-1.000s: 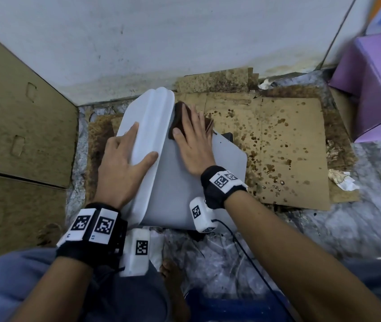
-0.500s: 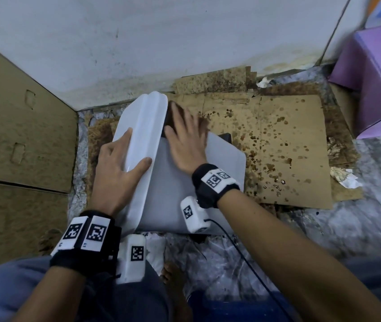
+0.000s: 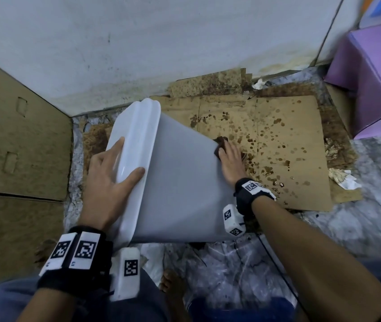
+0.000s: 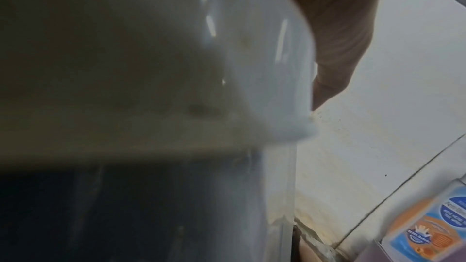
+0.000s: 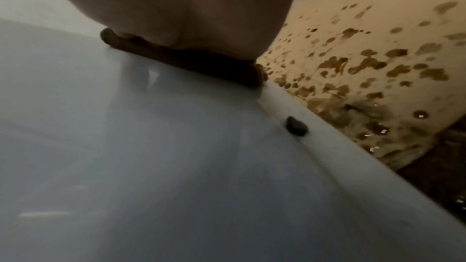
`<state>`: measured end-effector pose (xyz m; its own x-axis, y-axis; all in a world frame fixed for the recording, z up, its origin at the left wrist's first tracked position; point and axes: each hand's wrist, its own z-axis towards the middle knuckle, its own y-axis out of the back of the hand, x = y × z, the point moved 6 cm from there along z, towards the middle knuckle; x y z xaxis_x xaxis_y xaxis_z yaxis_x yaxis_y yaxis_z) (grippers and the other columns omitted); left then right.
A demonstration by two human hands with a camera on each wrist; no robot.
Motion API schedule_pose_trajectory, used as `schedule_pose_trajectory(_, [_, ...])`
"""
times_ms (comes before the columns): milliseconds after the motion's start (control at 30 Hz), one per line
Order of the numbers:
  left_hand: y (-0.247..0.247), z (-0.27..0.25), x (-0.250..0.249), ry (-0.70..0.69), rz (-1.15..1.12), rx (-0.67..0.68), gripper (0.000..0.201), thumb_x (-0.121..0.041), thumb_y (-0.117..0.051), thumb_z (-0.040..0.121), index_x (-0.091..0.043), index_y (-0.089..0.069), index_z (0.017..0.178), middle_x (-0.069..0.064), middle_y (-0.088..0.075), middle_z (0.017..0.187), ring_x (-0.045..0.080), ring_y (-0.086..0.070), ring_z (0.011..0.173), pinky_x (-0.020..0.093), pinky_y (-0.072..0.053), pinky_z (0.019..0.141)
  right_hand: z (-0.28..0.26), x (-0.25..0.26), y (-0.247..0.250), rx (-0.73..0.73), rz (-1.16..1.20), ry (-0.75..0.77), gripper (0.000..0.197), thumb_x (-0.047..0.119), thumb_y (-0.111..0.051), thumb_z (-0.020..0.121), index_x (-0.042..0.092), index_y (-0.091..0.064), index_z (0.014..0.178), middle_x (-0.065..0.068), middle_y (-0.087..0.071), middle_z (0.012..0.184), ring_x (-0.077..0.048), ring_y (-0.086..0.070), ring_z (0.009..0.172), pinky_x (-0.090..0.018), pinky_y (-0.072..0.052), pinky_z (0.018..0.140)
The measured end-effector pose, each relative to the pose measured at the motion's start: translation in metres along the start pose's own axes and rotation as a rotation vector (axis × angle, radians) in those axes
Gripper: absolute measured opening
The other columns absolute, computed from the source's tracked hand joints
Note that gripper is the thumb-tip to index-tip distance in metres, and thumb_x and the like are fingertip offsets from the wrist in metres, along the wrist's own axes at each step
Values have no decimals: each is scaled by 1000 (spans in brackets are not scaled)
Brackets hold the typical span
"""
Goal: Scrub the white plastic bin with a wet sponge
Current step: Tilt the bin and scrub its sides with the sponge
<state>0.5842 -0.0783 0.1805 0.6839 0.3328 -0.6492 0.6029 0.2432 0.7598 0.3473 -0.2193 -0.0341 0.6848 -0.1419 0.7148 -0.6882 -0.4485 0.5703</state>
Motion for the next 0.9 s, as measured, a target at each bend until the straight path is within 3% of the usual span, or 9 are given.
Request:
schedule_pose_trajectory(133, [1,0,1,17,-14,-5,84,-66,-54,70,-38,-39,148,-3,-41,127,7,-41,118,30,-30,106,-23,51,8,-21,14,111,49,31,-22,104,18,-20,151,-1,-4,162,-27,9,149,-63,2,116])
schedule_pose_trajectory(267, [2,0,3,27,-3,0,84,-66,-53,70,-39,-38,148,2,-43,128,12,-43,119,39,-35,110,-46,109,2,-107,59,354,57,43,-25,100,28,-12,153,0,-6,162,-21,5,150,-57,7,116])
schedule_pose_trajectory(367, [3,0,3,35,20,15,83,-67,-52,71,-41,-36,148,4,-43,127,18,-44,122,48,-36,110,-41,103,-1,-103,75,401,58,47,-26,101,32,-7,154,5,-4,163,-15,6,149,-46,4,116])
schedule_pose_trajectory(433, [4,2,4,28,21,24,82,-67,-52,72,-41,-35,149,3,-43,128,17,-44,121,50,-37,109,-32,88,5,-119,87,381,58,48,-25,100,27,-15,153,2,-15,160,-15,-5,149,-40,2,116])
schedule_pose_trajectory(500, [3,2,6,32,12,29,81,-67,-53,73,-43,-35,148,1,-42,128,19,-45,123,52,-37,109,-16,52,8,-115,48,262,62,51,-16,97,22,-24,151,-3,-27,156,-19,-19,146,-43,-2,121])
schedule_pose_trajectory(567, [3,2,7,30,1,28,81,-67,-54,73,-43,-35,148,-1,-42,128,18,-45,125,52,-37,110,-2,9,12,-60,18,111,63,48,-12,97,19,-27,150,-3,-27,157,-21,-20,146,-45,-12,120])
schedule_pose_trajectory(667, [2,1,5,27,1,30,80,-67,-55,73,-43,-37,147,-1,-42,127,16,-44,124,51,-36,110,0,-26,21,-12,151,-33,49,33,-23,105,14,-28,150,-6,-25,158,-21,-18,145,-38,-12,120])
schedule_pose_trajectory(767, [2,1,5,32,2,28,81,-66,-54,72,-41,-37,147,0,-42,128,15,-43,123,51,-36,110,0,-13,21,0,50,7,46,21,-22,105,5,-29,147,-12,-24,158,-26,-16,146,-36,-9,119])
schedule_pose_trajectory(900, [2,0,4,25,2,32,82,-66,-54,73,-40,-36,148,0,-42,130,13,-43,124,51,-36,110,0,32,10,-75,-43,219,73,46,-3,89,11,-41,141,-6,-36,152,-23,-25,142,-45,-16,118])
